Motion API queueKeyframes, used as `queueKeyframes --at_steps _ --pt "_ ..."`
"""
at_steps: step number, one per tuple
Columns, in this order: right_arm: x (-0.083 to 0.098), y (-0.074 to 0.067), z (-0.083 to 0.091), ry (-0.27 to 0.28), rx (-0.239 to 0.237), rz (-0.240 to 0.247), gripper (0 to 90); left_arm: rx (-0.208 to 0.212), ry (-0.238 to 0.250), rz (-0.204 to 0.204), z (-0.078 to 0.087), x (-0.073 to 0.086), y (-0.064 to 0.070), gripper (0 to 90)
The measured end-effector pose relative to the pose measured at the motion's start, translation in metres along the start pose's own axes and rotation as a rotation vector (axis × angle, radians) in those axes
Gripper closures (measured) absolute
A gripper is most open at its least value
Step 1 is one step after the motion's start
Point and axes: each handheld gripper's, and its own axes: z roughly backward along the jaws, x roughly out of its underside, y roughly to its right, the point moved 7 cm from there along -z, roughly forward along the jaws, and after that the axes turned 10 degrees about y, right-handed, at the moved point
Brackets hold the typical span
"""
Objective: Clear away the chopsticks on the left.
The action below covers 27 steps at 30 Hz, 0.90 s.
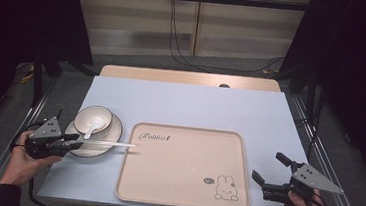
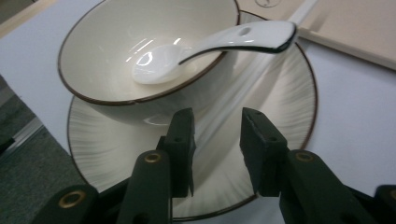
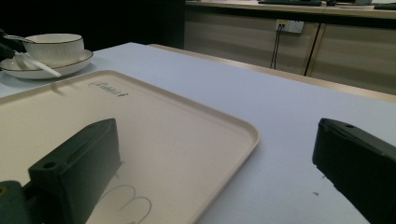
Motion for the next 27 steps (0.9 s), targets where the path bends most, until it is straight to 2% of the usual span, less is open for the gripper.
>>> queueKeyframes --at_steps 2,4,9,18,19,20,22,24,26,27 --pt "0.000 0.000 0.001 -0.003 0.000 -0.003 0.4 0.005 -0.030 -0.024 -0.002 0.003 -0.001 64.8" --pt "0.000 0.000 0.001 -0.003 0.000 -0.002 0.4 0.010 -0.014 -0.024 -0.004 0.004 -0.001 65.1" --pt "0.000 0.000 0.000 -0.001 0.000 -0.001 0.4 0.007 -0.009 -0.040 -0.004 0.004 -0.002 64.7" --pt "0.000 0.000 0.000 -0.001 0.000 -0.002 0.4 0.023 -0.032 -0.059 -0.007 0.004 0.003 65.5" --pt "0.000 0.000 0.000 -0.002 0.000 -0.003 0.4 0.024 -0.021 -0.052 -0.008 0.002 0.004 65.5" --pt "0.000 0.000 0.000 -0.002 0.002 -0.001 0.4 0.039 -0.038 -0.058 -0.009 0.002 0.005 65.4" --pt "0.000 0.000 0.000 -0.006 -0.003 -0.005 0.4 0.038 -0.070 -0.068 -0.009 0.002 0.005 65.5" --pt "0.000 0.000 0.000 -0.003 0.001 -0.003 0.4 0.049 -0.066 -0.077 -0.012 0.001 0.007 66.6" --pt "0.000 0.000 0.001 -0.006 0.001 -0.004 0.4 0.063 -0.082 -0.094 -0.014 0.001 0.009 67.3" --pt "0.001 0.000 0.001 -0.006 0.003 -0.004 0.4 0.070 -0.079 -0.076 -0.015 0.000 0.011 67.7"
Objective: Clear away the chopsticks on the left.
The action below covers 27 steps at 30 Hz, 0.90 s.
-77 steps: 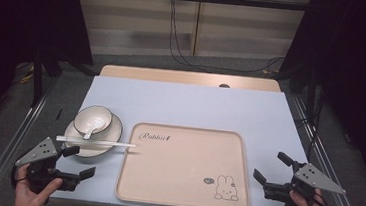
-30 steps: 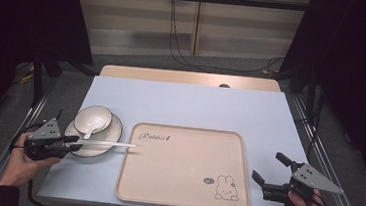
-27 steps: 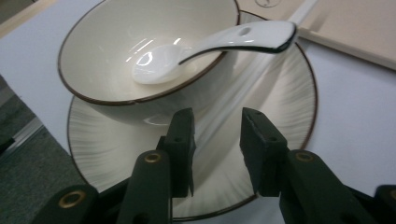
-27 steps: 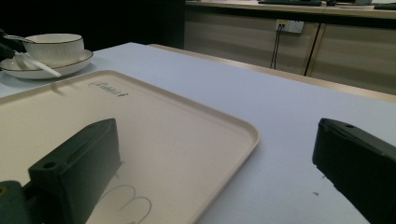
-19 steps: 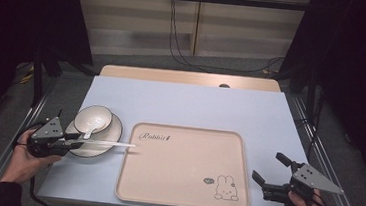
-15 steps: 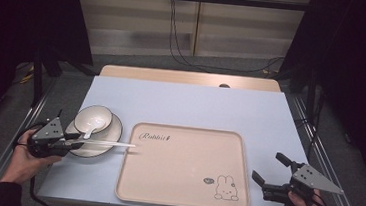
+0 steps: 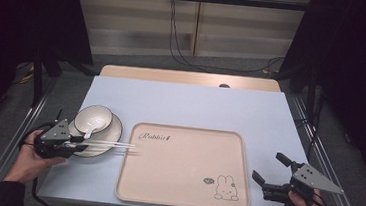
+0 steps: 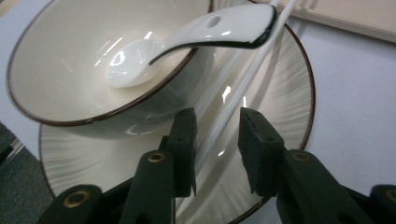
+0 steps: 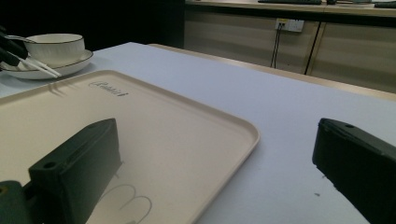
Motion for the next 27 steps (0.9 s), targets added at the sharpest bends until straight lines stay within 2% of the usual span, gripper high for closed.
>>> queueKeyframes --at_steps 1,4,6,9,13,16,18,21,22,23,27 --pt "0.000 0.000 0.000 0.000 -0.001 0.000 0.4 0.009 -0.014 -0.008 0.000 0.000 0.001 68.2" --pt "0.000 0.000 0.000 0.002 0.002 0.002 0.4 0.019 -0.015 -0.017 -0.004 -0.001 0.003 69.5" --pt "0.000 0.000 0.000 0.001 -0.002 -0.001 0.4 0.025 -0.002 -0.009 -0.007 -0.002 0.006 70.3" --pt "0.000 -0.001 0.000 0.000 -0.005 0.001 0.4 0.055 -0.037 -0.028 -0.009 -0.001 0.007 72.3" --pt "0.000 -0.001 0.000 -0.001 -0.002 -0.003 0.4 0.072 -0.030 -0.004 -0.010 -0.001 0.009 74.1" --pt "0.000 0.000 0.000 0.000 -0.002 0.000 0.4 0.082 -0.043 0.003 -0.009 -0.001 0.010 77.9" --pt "0.000 0.000 0.000 0.000 -0.001 -0.003 0.4 0.083 -0.025 0.016 -0.010 -0.002 0.011 79.9" --pt "0.000 -0.001 0.000 0.001 -0.003 -0.006 0.4 0.098 -0.038 0.025 -0.008 -0.002 0.010 82.1" --pt "0.000 -0.001 0.000 -0.002 -0.005 -0.004 0.4 0.101 -0.028 0.036 -0.008 -0.002 0.011 83.1" --pt "0.000 -0.001 0.000 -0.003 -0.006 -0.006 0.4 0.099 -0.019 0.064 -0.008 -0.002 0.011 83.9" --pt "0.000 -0.001 0.000 -0.003 -0.008 -0.007 0.4 0.094 -0.016 0.091 -0.007 -0.004 0.011 84.2"
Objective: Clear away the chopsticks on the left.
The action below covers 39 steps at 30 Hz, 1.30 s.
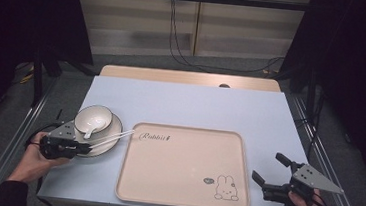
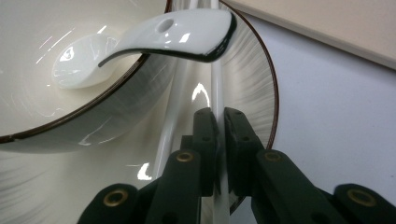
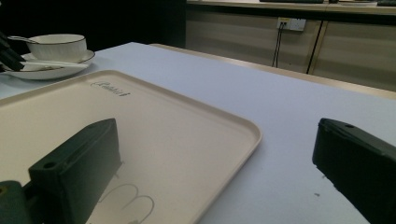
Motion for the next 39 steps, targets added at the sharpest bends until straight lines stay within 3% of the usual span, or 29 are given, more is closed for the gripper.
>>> queueKeyframes --at_steps 4,10,11,16,17,22,30,35,36,38,39 --pt "0.000 0.000 0.000 0.003 0.000 0.001 0.4 -0.001 0.010 0.036 0.002 -0.003 0.001 84.4" --pt "0.000 0.000 0.000 0.003 0.000 -0.003 0.4 0.002 0.022 0.051 0.008 -0.010 0.005 84.6" --pt "-0.001 0.000 0.000 0.004 0.000 -0.004 0.4 -0.013 0.029 0.051 0.008 -0.011 0.004 84.6" --pt "-0.001 0.001 0.000 0.006 0.001 -0.005 0.4 -0.002 0.065 0.082 0.010 -0.017 0.009 84.6" --pt "-0.001 0.001 0.000 0.006 0.001 -0.005 0.4 -0.004 0.049 0.084 0.012 -0.016 0.010 84.6" --pt "-0.001 0.001 0.000 0.006 0.000 -0.004 0.4 -0.007 0.094 0.152 0.018 -0.020 0.016 84.7" --pt "-0.001 0.000 -0.001 0.013 -0.004 -0.006 0.4 -0.072 0.164 0.257 0.033 -0.025 0.032 84.7" --pt "-0.001 -0.001 -0.002 0.008 -0.011 -0.009 0.4 -0.126 0.162 0.324 0.038 -0.025 0.049 84.7" --pt "-0.001 -0.001 -0.002 0.006 -0.012 -0.010 0.4 -0.139 0.164 0.320 0.039 -0.026 0.051 84.7" --pt "-0.001 -0.002 -0.003 0.007 -0.012 -0.007 0.4 -0.147 0.204 0.362 0.041 -0.030 0.060 84.7" --pt "-0.001 -0.002 -0.003 0.011 -0.014 -0.012 0.4 -0.157 0.211 0.364 0.042 -0.031 0.063 84.7"
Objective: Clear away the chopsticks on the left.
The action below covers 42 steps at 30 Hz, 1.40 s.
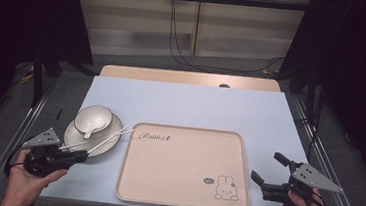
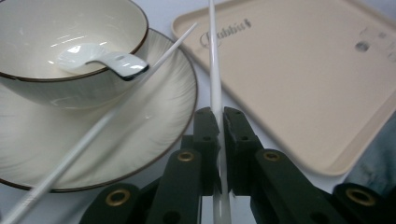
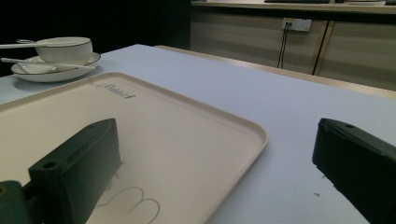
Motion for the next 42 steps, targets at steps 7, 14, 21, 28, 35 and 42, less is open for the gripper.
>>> queueKeyframes --at_steps 7,14,21,28,35,42 --pt "0.000 0.000 0.000 0.000 0.002 0.000 0.4 -0.020 0.027 0.061 -0.003 -0.003 0.029 84.8" --pt "0.000 0.000 0.000 0.002 0.001 0.000 0.4 -0.040 0.050 0.117 -0.017 -0.006 0.052 84.7" --pt "-0.001 -0.001 -0.001 0.005 -0.006 0.000 0.4 -0.070 0.026 0.177 -0.046 -0.005 0.065 84.8" --pt "0.000 -0.001 -0.001 0.003 -0.006 -0.003 0.4 -0.139 -0.004 0.211 -0.073 -0.011 0.066 84.8" --pt "0.000 -0.001 -0.001 -0.003 -0.011 0.000 0.4 -0.243 -0.024 0.278 -0.094 -0.007 0.064 84.8" --pt "0.001 -0.001 -0.001 -0.004 -0.011 -0.003 0.4 -0.247 -0.074 0.278 -0.115 0.003 0.066 84.7"
